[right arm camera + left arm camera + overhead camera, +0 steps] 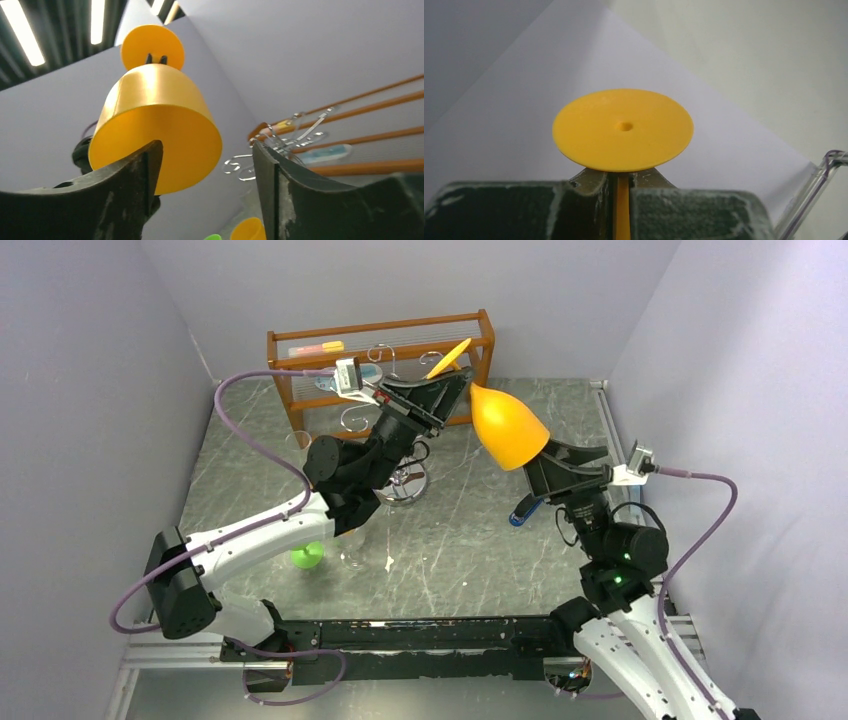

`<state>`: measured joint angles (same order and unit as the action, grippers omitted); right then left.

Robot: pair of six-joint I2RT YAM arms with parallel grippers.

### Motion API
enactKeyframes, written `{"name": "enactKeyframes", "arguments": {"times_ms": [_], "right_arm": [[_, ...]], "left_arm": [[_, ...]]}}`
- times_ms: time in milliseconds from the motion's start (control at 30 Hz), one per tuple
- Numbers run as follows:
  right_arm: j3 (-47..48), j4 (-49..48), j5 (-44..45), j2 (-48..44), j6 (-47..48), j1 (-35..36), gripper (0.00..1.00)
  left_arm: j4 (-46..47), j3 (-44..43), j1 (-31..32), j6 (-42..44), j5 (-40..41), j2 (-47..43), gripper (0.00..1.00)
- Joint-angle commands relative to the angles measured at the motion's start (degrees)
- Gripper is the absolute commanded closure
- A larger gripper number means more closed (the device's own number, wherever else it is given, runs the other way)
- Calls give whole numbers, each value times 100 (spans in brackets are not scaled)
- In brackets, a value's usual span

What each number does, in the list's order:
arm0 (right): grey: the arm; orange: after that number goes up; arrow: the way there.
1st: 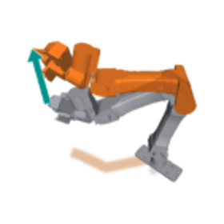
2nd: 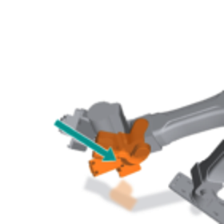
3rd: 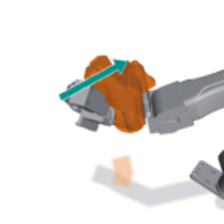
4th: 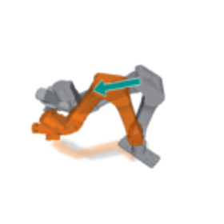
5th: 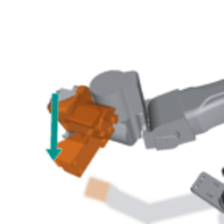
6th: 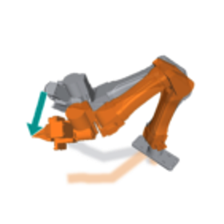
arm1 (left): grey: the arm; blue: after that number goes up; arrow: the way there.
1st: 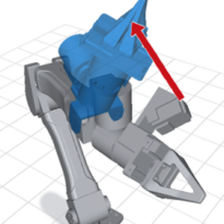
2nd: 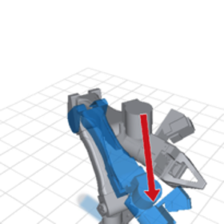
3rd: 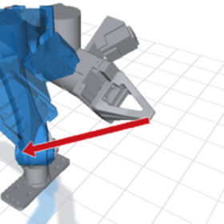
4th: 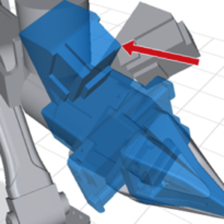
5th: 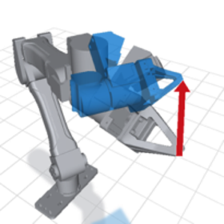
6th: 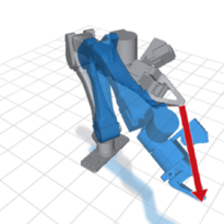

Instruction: Place the wine glass upside down on the wine glass rack

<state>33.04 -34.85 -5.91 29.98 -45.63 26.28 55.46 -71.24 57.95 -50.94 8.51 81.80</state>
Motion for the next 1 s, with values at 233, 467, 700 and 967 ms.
{"name": "enactKeyframes", "arguments": {"times_ms": [233,467,700,967], "right_arm": [[769,3956,2022,-1034,-52,27,26],[1948,4176,1262,-511,344,28,17],[3064,4110,-779,483,215,26,12],[3661,4866,-1340,1249,-170,26,22]], "left_arm": [[-258,434,5,3071,-1115,-903,95],[-1650,299,5,4562,-2220,-1139,95],[-2432,-35,6,5620,-3243,-927,95],[-2738,-68,5,6127,-3465,-716,95]]}}
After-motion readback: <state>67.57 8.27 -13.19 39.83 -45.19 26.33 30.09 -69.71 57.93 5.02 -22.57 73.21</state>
